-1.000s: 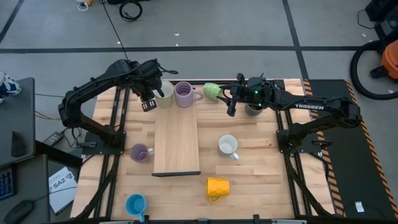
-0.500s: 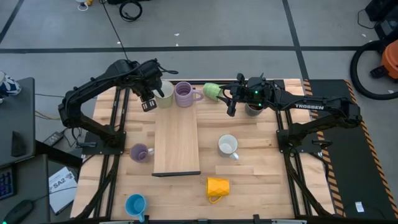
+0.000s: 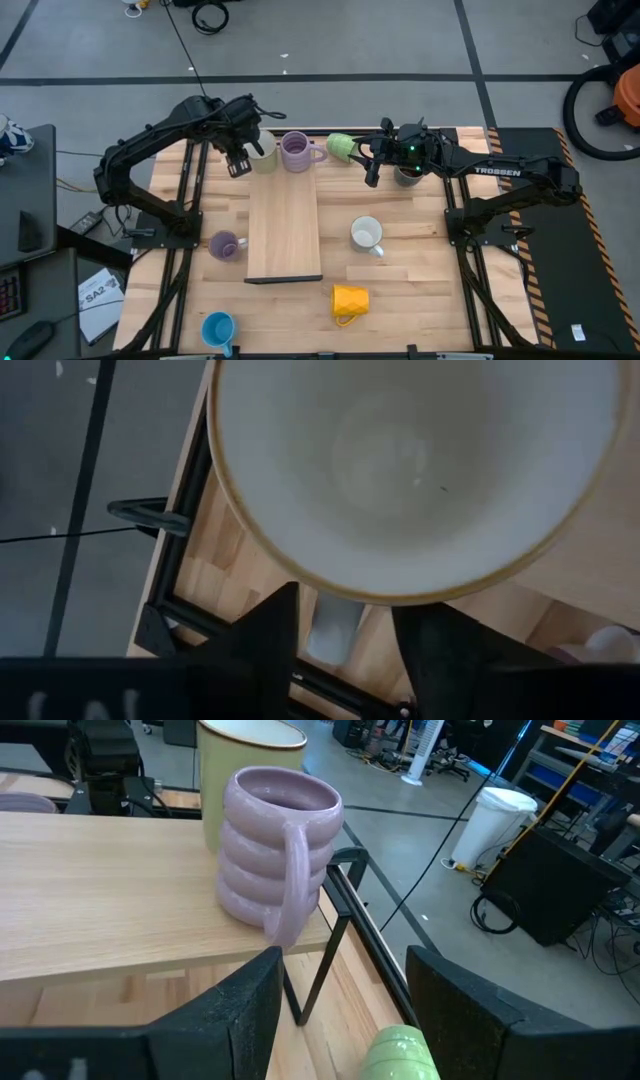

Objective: Place coffee mugs
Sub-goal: Put the light green mug on the shelf, then put the purple mug on the shelf

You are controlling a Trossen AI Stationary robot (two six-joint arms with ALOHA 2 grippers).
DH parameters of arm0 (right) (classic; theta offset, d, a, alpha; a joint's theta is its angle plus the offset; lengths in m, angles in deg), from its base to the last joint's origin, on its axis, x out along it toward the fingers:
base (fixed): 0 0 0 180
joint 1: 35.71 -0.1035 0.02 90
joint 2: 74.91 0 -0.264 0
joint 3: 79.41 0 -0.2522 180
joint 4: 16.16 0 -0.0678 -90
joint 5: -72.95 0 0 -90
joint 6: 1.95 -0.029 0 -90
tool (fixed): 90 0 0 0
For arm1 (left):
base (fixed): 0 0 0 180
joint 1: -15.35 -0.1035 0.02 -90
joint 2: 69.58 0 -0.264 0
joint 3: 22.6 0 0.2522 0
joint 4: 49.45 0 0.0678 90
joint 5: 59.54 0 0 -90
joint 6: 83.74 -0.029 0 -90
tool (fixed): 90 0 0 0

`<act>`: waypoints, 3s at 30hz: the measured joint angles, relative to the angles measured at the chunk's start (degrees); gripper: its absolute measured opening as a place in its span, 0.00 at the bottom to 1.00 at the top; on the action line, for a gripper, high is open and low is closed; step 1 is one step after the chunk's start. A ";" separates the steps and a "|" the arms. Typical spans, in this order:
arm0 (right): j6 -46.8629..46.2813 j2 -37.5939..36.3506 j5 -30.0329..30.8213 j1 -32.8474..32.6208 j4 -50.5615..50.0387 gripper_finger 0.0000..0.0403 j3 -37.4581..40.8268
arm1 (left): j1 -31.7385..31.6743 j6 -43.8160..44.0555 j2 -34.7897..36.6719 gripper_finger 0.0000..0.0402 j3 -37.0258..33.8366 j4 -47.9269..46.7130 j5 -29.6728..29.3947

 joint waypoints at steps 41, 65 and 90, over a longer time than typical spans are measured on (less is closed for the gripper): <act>-0.01 0.00 0.00 -0.01 -0.01 0.54 0.00 | 10.09 22.16 11.00 0.50 -0.51 -6.62 8.91; -0.02 0.00 0.00 -0.02 -0.04 0.54 0.00 | 43.21 57.55 11.39 0.50 -21.03 -6.82 9.91; -0.02 0.00 0.00 -0.01 -0.04 0.54 0.00 | 47.60 64.54 11.39 0.50 -41.27 4.16 9.89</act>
